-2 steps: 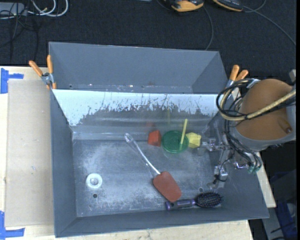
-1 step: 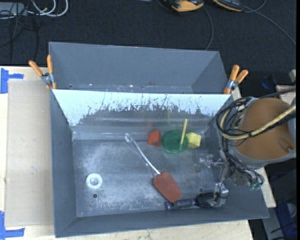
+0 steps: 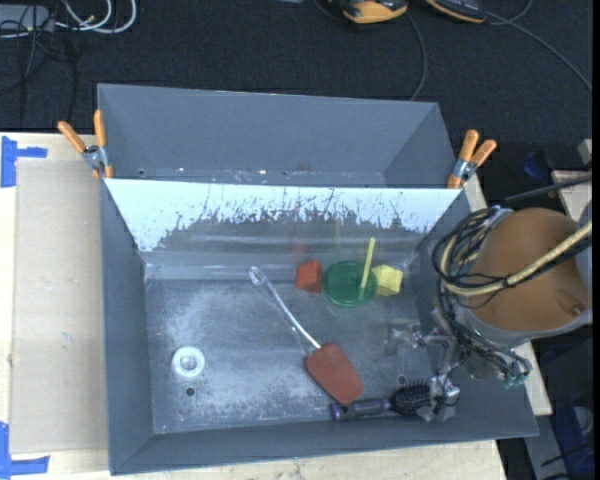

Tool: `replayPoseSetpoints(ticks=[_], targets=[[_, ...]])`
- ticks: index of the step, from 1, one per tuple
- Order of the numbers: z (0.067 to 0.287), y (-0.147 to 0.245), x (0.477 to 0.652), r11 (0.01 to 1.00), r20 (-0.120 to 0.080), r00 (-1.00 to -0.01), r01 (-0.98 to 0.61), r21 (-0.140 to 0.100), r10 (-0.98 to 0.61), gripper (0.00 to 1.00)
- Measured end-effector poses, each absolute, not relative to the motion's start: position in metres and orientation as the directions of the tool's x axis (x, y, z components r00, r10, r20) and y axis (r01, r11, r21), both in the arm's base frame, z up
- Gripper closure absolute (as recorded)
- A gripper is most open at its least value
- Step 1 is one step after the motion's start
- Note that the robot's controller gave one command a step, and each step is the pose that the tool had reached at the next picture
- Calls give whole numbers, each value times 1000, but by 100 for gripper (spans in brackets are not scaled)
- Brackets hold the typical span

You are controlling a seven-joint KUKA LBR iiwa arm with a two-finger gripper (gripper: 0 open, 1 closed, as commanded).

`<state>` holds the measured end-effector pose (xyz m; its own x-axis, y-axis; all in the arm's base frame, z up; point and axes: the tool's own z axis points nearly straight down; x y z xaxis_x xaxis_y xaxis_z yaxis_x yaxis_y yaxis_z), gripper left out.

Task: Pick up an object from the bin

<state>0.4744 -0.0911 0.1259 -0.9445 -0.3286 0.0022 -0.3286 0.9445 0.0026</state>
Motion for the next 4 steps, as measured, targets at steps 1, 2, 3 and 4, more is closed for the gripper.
replayPoseSetpoints(ticks=[1, 2, 3, 4], targets=[[73, -90, 479, 920, -24, -919, -393, -9, -393, 0], [71, -93, 473, 928, -4, -928, -372, 0, -372, 100], [71, -93, 473, 928, -4, -928, -373, 0, -373, 100], [74, -93, 473, 928, -4, -928, -373, 1, -373, 100]])
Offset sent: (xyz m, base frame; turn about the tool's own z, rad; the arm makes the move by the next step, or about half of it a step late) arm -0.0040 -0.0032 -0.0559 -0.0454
